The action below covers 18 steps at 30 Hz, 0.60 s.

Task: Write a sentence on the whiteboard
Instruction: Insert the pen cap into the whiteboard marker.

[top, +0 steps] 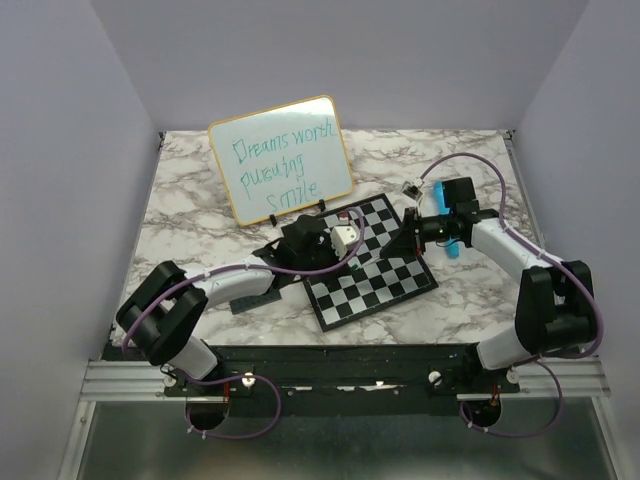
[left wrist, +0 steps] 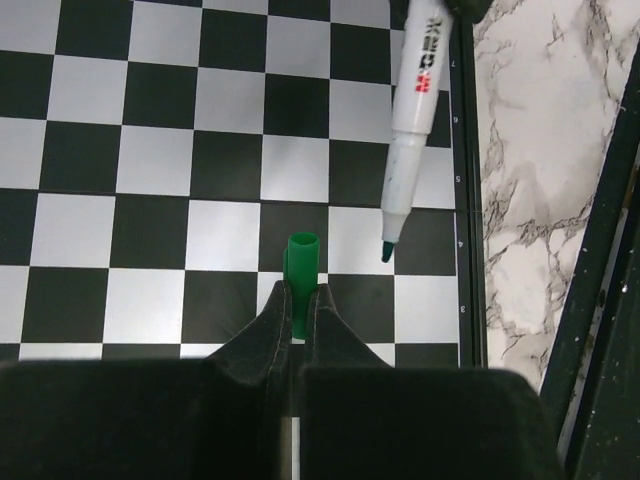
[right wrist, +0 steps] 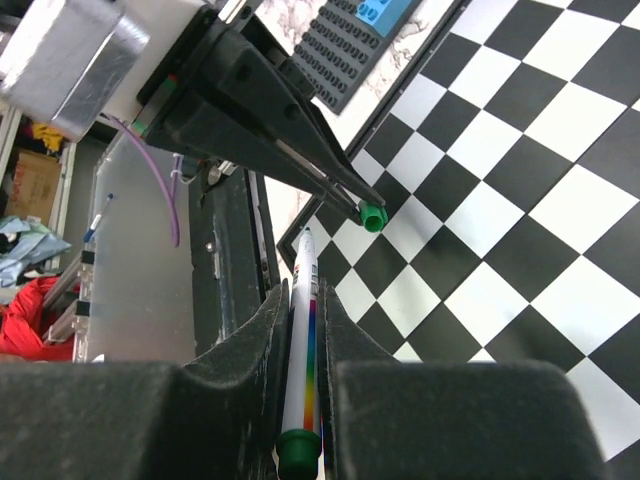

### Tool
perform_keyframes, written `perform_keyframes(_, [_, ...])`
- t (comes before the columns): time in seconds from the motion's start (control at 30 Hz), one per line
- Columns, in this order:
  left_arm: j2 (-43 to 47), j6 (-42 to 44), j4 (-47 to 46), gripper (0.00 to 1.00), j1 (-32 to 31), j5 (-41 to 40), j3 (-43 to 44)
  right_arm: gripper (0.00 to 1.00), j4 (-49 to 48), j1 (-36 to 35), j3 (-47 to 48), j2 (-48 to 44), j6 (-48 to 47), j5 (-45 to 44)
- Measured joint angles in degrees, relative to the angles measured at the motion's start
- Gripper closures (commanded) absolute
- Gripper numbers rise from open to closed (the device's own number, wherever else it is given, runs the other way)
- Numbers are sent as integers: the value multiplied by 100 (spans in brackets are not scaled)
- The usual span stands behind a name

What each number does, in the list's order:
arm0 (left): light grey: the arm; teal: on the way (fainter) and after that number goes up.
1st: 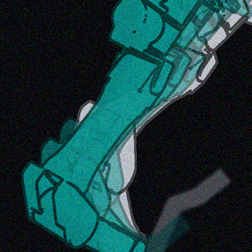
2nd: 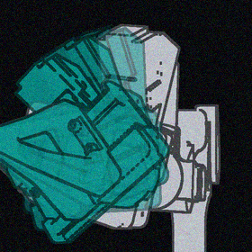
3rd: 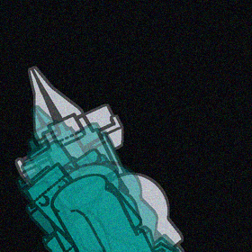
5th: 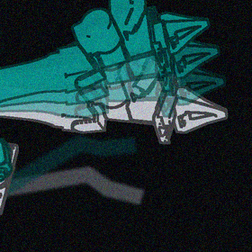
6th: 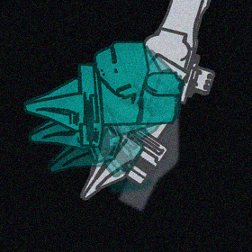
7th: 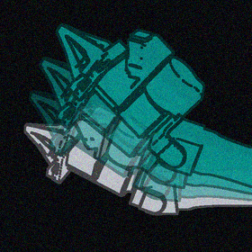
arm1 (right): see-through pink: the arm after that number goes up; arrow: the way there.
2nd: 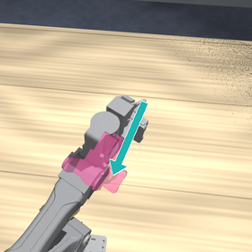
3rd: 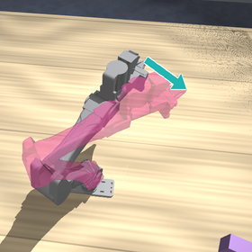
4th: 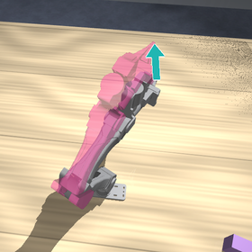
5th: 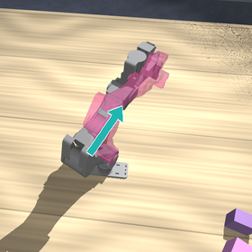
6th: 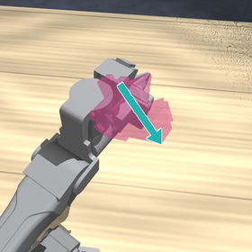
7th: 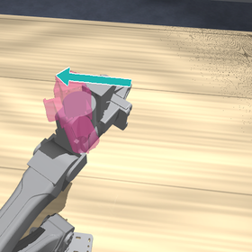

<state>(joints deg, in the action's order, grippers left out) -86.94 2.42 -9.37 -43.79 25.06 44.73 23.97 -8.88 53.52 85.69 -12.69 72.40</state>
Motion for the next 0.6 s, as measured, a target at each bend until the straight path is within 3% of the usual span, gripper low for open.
perform_keyframes(0.6, [-273,614,-168,100,-179,-334,-315,99,-59,-195,83,525,26,-501])
